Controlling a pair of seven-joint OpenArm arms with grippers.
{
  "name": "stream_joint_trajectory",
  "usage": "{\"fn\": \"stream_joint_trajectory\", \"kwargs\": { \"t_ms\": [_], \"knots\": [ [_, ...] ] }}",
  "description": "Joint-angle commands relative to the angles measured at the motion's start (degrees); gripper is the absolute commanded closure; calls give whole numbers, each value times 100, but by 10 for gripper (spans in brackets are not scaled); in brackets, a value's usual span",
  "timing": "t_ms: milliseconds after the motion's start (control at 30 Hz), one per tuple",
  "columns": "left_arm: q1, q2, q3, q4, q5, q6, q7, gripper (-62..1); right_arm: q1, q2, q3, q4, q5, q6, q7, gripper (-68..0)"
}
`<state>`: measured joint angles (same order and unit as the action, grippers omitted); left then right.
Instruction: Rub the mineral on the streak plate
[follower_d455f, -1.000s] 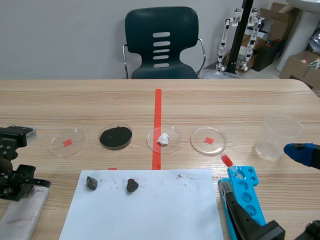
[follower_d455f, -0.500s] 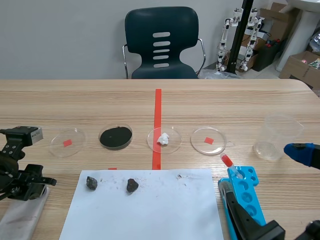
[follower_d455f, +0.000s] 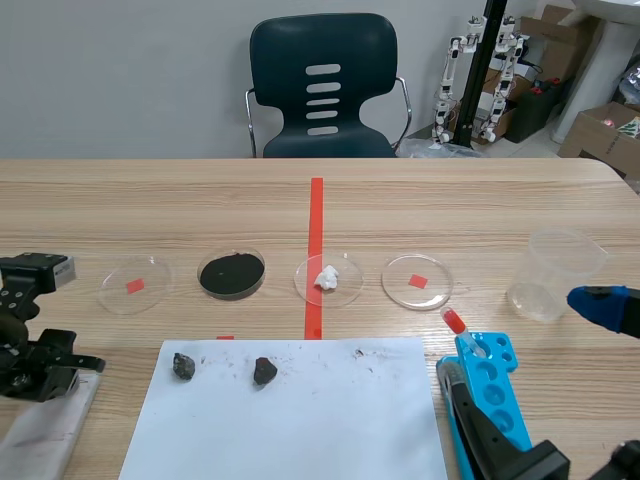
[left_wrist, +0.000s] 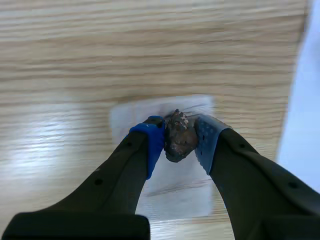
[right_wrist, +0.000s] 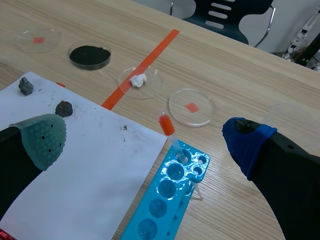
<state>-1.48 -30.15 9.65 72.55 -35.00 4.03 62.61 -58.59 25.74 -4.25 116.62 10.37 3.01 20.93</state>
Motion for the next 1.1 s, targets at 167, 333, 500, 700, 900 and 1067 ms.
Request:
{"fn": "stream_joint_trajectory", "kwargs": {
  "t_ms": [167,333,500,700,900,1067],
  "knots": [
    [-28,-7,-35,15,-83,-79,0,-74,50,44,9,31,39,0,85,-679],
    [-28,-7,-35,15,651,197,116,-74,50,44,9,31,39,0,85,-679],
    [-28,-4,-35,15,1021,398,179,-74,50,44,9,31,39,0,85,-679],
    [-28,-2,-35,15,212,83,127,-74,50,44,9,31,39,0,85,-679],
    [-28,-4,-35,15,-212,-85,20,-74,50,44,9,31,39,0,85,-679],
    [-26,-7,-35,15,184,-31,90,-74,50,44,9,31,39,0,85,-679]
  ]
}}
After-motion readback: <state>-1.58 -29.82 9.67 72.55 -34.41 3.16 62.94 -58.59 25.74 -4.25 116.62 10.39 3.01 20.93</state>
